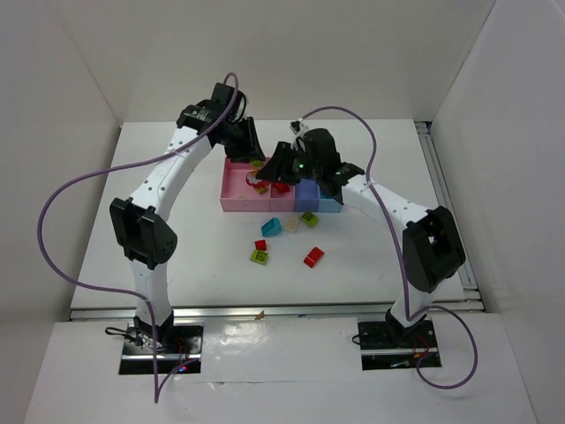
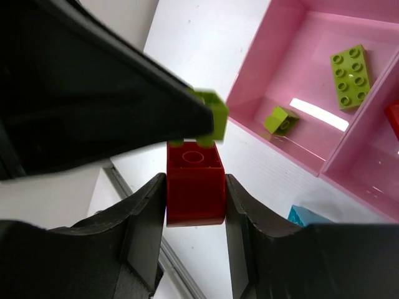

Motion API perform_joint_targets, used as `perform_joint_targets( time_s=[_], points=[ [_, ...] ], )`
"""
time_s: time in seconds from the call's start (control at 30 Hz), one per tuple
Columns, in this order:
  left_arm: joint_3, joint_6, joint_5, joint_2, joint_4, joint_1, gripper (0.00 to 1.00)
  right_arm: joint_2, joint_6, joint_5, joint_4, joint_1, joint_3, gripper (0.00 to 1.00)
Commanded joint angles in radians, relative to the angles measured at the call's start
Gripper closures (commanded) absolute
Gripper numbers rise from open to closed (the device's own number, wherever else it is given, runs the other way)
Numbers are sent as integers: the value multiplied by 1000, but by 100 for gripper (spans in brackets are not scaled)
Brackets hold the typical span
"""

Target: Sort the legos into containers by color

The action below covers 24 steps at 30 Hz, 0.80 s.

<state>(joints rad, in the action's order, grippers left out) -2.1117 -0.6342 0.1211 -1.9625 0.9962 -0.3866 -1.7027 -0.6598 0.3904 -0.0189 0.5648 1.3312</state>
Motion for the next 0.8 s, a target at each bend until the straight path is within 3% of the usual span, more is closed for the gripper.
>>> perform_joint_targets(
  time_s=[0.0, 0.13, 0.4, 0.63, 0.7, 0.77],
  points=[
    [-68, -2, 11, -38, -31, 26, 100, 14, 31, -15, -19, 7, -17, 100],
    [-68, -2, 11, -68, -44, 47, 100, 25, 57, -65, -100, 7, -26, 100],
    [-15, 28, -165, -136, -74, 57, 100, 9, 77, -396, -211, -11, 68, 99],
    [-11, 56, -199, -193, -84, 66, 100, -109, 126, -421, -225, -55, 206, 98],
    [-1, 56, -199, -213, -84, 66, 86, -162, 135, -438, -245, -66, 249, 98],
    [-1, 67, -186, -213, -84, 77, 55, -214, 146, -447, -260, -66, 305, 98]
  ],
)
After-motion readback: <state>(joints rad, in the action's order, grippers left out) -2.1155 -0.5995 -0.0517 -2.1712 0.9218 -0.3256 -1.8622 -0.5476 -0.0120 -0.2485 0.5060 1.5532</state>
